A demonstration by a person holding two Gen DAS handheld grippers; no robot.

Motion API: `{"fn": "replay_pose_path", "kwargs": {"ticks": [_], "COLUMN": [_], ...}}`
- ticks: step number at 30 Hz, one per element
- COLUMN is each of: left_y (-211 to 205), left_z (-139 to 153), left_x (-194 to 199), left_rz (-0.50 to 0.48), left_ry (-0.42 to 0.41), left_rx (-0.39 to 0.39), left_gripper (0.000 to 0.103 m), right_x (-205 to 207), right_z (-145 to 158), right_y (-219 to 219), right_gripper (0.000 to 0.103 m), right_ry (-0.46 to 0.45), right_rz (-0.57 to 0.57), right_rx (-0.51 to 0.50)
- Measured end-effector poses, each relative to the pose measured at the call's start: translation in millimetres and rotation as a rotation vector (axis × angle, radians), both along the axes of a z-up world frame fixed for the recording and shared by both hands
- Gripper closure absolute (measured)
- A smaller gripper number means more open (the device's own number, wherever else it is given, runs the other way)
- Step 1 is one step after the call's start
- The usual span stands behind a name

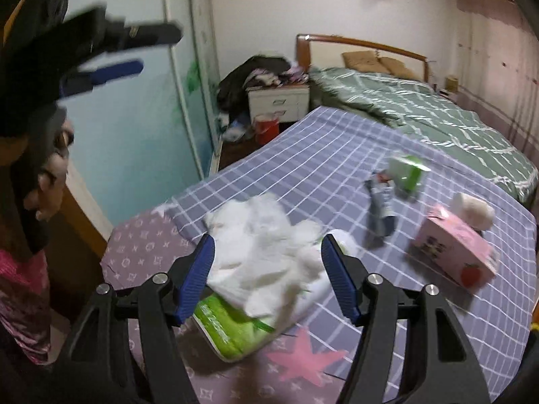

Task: Collect trash
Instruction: 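Move the right gripper back over the white tissue on the table, then grasp the white tissue with the right gripper and lift it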

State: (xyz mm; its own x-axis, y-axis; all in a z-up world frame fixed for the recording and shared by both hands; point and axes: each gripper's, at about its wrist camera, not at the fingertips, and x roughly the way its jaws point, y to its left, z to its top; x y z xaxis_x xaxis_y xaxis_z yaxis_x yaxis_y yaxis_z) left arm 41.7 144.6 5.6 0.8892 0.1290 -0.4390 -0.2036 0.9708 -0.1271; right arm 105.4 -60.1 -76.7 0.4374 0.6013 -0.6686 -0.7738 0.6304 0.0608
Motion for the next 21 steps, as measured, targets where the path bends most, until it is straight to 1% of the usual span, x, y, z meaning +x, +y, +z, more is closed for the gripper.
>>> {"fn": "replay_pose_path", "kwargs": {"ticks": [2, 6, 9, 11, 16, 19, 21], "left_y": [-4.6, -12.7, -15.7, -18.8, -23.6, -27.0, -27.5], "left_z": [-2.3, -7.4, -9.1, -10.5, -10.7, -10.3, -9.6], "left_x": [6.0, 14.3, 15.9, 17.7, 20.6, 21.2, 20.3], "left_rz": [-0.008, -0.013, -0.018, -0.022, -0.03, -0.033, -0.036], "left_ry": [0.008, 0.019, 0.027, 0.03, 0.033, 0.034, 0.034], "left_rx": [-0.006, -0.008, -0.007, -0.008, -0.004, -0.003, -0.004], "left_gripper": [0.008, 0.007, 0.007, 0.007, 0.007, 0.007, 0.007], "right_x": [1.1, 5.6, 8.9, 8.7, 7.6, 8.9, 13.0], "right_z": [-6.8, -22.6, -28.9, -26.8, -26.9, -25.1, -24.7], "right_y": [8.7, 7.3, 7.1, 4.2, 1.9, 0.5, -1.5], "right_gripper": [0.04, 0.041, 0.047, 0.058, 0.075, 0.099, 0.099], "right_ry": [-0.001, 0.021, 0.025, 0.022, -0.015, -0.013, 0.012], "right_rz": [0.011, 0.01, 0.006, 0.001, -0.008, -0.004, -0.008], "right_rx": [-0.027, -0.062, -0.069, -0.069, -0.089, -0.082, -0.062]}}
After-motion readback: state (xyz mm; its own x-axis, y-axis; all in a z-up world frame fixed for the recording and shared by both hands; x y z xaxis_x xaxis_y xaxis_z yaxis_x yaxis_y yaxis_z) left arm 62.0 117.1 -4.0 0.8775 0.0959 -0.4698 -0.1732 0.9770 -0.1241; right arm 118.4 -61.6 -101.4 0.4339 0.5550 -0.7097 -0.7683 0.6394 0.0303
